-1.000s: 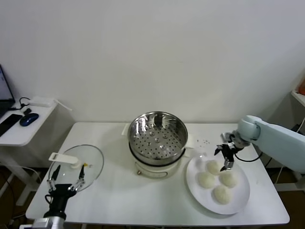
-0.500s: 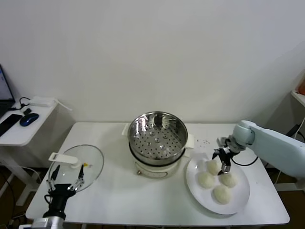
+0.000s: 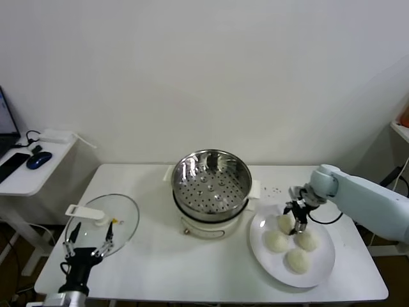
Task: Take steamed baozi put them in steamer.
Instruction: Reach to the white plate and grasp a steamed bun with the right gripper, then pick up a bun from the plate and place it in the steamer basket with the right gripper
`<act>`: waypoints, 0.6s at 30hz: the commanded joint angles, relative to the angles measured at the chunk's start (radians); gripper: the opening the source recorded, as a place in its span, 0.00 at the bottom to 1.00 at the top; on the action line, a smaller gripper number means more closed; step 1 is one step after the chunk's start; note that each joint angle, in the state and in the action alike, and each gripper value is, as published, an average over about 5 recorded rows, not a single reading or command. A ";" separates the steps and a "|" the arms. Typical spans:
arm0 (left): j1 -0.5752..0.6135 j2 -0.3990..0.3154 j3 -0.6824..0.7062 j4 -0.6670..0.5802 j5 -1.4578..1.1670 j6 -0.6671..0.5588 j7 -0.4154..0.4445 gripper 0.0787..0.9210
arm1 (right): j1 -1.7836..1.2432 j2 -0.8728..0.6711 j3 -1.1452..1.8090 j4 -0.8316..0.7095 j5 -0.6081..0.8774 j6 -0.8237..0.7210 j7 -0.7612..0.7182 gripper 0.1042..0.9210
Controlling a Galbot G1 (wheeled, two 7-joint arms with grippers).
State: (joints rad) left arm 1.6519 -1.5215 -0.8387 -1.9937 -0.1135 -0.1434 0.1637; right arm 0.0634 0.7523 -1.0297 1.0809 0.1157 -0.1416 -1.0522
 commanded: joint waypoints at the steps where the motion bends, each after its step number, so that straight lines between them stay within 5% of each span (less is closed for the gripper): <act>1: 0.001 -0.001 0.000 -0.001 0.000 -0.001 0.000 0.88 | -0.009 0.001 0.013 -0.003 -0.006 0.001 -0.001 0.73; 18: 0.005 0.001 -0.007 -0.002 -0.006 -0.002 -0.005 0.88 | 0.263 -0.080 -0.089 0.203 0.025 0.063 -0.018 0.72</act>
State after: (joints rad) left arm 1.6568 -1.5224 -0.8458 -1.9958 -0.1190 -0.1452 0.1592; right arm 0.1700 0.7052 -1.0614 1.1782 0.1327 -0.1075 -1.0649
